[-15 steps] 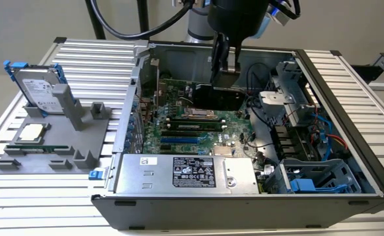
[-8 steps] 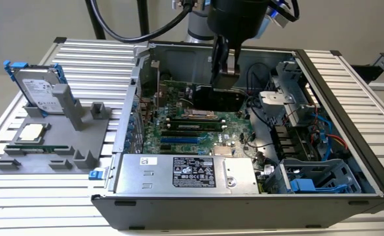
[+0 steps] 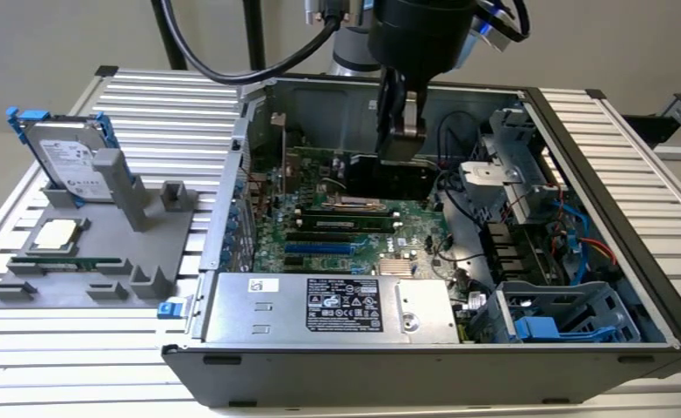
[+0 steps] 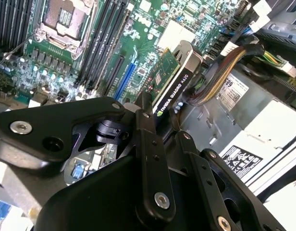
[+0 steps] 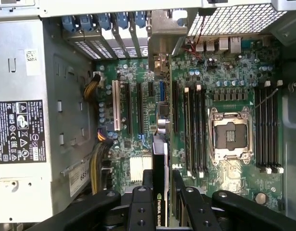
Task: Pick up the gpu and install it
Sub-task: 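Insert the gpu into the slot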
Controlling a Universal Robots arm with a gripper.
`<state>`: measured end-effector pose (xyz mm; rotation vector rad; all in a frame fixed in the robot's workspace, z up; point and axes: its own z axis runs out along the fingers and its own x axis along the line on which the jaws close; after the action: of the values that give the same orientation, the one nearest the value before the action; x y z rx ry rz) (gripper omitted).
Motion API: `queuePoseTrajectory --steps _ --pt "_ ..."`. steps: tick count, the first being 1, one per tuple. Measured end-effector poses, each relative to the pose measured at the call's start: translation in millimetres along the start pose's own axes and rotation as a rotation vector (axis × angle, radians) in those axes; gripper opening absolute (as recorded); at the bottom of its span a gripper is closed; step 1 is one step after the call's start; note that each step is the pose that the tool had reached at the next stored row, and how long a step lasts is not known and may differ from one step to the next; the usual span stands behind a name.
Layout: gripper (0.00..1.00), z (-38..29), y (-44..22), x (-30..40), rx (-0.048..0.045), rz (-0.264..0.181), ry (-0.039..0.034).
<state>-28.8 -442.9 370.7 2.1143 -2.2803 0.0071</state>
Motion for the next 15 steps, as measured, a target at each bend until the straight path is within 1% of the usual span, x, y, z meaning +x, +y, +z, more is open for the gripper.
queuePoseTrajectory --steps 6,15 --pt "0.0 2.6 0.2 -2.3 0.0008 0.0 -0.0002" --pt "0.0 5.7 0.9 -12.1 0.0102 0.0 -0.0008"
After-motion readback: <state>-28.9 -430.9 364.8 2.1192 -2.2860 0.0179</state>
